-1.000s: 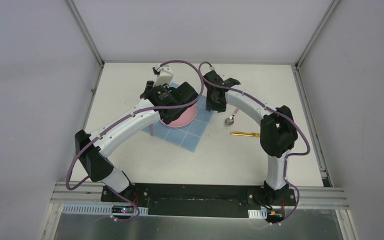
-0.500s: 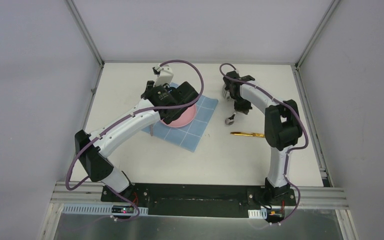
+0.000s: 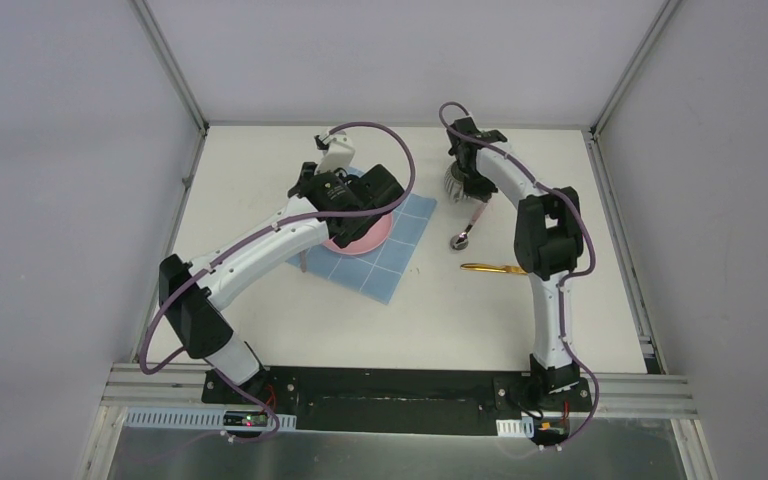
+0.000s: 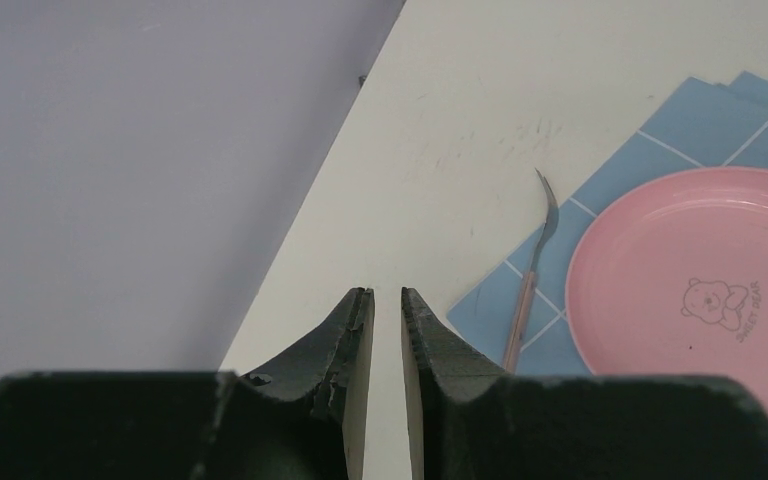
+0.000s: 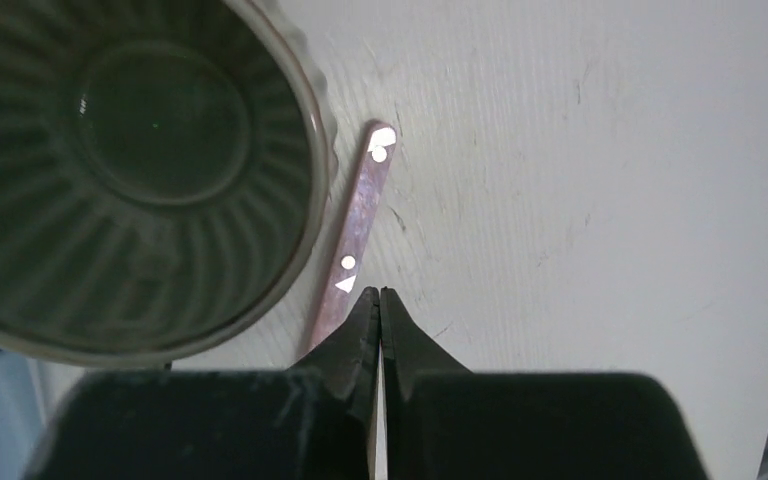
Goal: Set the dinner table for one person
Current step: Pick up the spoon from the center of the board.
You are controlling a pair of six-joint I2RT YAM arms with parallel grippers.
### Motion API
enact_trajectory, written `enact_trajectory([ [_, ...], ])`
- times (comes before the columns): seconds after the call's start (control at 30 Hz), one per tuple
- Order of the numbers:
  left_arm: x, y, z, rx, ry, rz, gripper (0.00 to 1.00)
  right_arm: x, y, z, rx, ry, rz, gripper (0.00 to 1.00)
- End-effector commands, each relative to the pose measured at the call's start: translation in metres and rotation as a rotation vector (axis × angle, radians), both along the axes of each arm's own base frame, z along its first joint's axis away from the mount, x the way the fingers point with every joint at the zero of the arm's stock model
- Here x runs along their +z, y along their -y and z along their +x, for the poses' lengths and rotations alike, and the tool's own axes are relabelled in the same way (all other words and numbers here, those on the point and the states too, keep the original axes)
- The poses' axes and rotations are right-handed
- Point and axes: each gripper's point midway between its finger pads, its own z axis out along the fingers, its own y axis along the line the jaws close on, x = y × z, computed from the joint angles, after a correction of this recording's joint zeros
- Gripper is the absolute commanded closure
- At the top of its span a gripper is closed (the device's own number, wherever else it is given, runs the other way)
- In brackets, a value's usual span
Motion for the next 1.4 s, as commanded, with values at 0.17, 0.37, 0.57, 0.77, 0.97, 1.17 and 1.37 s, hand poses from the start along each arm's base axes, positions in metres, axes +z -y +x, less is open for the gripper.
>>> enact_trajectory([
  [0.17,-0.001,0.008,0.004,-0.010,0.006,0.004,0.81,-0.009,0.000,0.041,-0.004,0.024,0.121,1.00],
  [0.37,-0.001,0.009,0.004,-0.009,0.007,0.007,0.81,-0.014,-0.005,0.058,-0.014,0.024,0.191,1.00],
  [0.57,-0.003,0.009,0.005,-0.008,0.004,0.020,0.81,-0.020,-0.014,0.070,-0.012,0.036,0.267,1.00],
  [0.77,-0.005,0.011,0.007,-0.007,0.001,0.026,0.81,-0.028,-0.012,0.059,-0.024,0.002,0.267,1.00],
  [0.97,-0.008,0.015,0.009,-0.011,-0.008,0.024,0.81,-0.024,-0.005,0.033,-0.029,0.001,0.270,1.00],
  [1.17,-0.009,0.017,0.009,-0.018,-0.012,0.021,0.82,-0.013,0.001,-0.001,-0.053,-0.014,0.276,1.00],
  [1.37,-0.006,0.019,0.007,-0.025,-0.007,0.017,0.82,-0.003,0.005,-0.042,-0.066,-0.027,0.292,1.00],
])
